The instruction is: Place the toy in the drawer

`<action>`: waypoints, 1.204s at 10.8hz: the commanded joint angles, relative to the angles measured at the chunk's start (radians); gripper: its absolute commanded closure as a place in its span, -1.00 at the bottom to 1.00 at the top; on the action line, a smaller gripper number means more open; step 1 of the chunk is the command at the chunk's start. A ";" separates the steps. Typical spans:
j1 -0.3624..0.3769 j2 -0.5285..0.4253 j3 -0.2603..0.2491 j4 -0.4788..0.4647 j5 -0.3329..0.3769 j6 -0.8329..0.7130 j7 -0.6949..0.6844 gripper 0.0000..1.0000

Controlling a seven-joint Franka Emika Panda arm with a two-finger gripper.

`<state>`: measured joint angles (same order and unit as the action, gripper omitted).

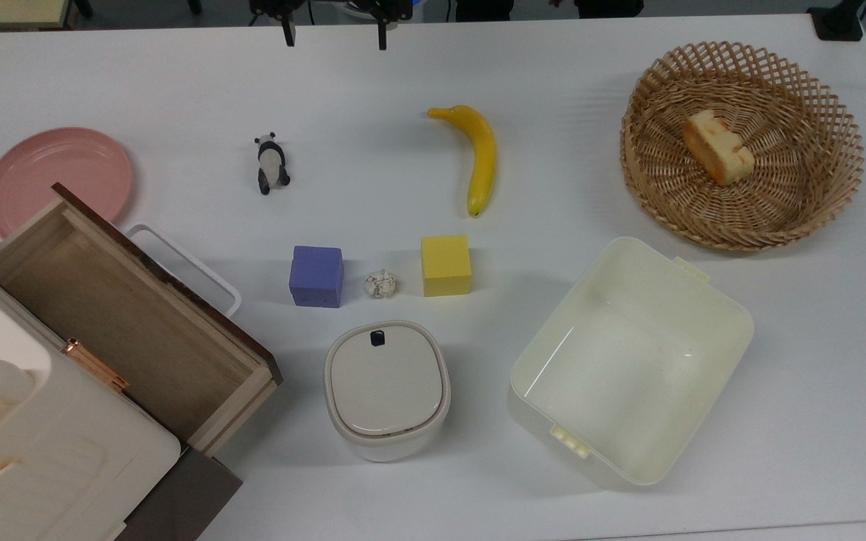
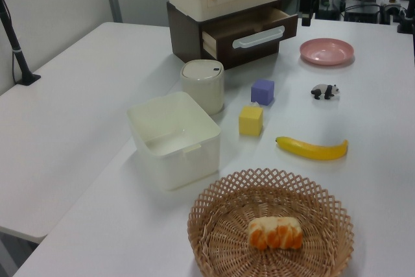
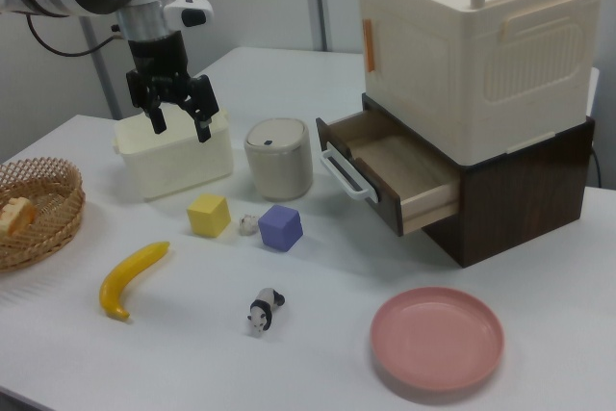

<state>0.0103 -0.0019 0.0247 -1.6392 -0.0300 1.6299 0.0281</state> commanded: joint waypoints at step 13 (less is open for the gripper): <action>-0.072 -0.003 -0.002 -0.002 0.019 0.011 0.001 -1.00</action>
<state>-0.0421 -0.0005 0.0233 -1.6392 -0.0299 1.6300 0.0309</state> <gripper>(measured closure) 0.000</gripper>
